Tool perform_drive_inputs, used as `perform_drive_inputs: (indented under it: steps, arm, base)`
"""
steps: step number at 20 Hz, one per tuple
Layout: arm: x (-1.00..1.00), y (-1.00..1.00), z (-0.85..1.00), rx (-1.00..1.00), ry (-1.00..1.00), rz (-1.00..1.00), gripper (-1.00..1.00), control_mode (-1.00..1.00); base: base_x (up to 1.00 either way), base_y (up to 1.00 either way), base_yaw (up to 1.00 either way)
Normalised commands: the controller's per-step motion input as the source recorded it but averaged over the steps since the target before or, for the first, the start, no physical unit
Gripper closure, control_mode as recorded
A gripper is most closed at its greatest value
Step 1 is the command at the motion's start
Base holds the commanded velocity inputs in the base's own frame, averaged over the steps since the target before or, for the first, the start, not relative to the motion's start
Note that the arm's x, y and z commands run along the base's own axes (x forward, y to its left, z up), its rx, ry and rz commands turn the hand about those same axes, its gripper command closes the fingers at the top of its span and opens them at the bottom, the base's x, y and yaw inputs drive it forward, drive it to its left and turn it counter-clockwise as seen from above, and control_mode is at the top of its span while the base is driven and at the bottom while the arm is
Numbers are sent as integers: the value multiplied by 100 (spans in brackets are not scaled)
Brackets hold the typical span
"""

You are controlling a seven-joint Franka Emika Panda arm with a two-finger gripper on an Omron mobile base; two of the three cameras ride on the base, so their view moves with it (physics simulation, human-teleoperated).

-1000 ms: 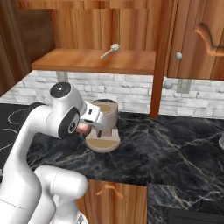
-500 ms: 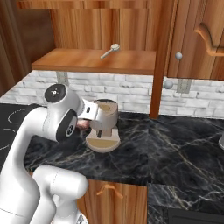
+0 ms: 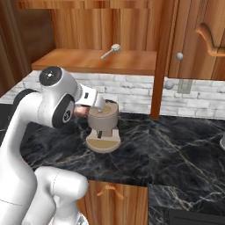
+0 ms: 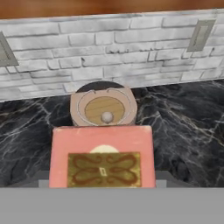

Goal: Pick up the bar soap and dish brush from the sink, and place them back in the cabinet, and close the cabinet doors.

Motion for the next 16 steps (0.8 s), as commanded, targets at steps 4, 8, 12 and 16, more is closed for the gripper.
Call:
perform_drive_inputs:
  steps: [4,8,12,16]
  arm:
    - [2,0,34,0,0,0,100,-100]
    - [20,0,36,0,0,0,100,-100]
    - [13,0,12,0,-1,0,100,-100]
    - [9,0,11,0,-3,0,100,-100]
  base:
    - [0,0,0]
    - [0,0,0]
    - [0,0,0]
    - [0,0,0]
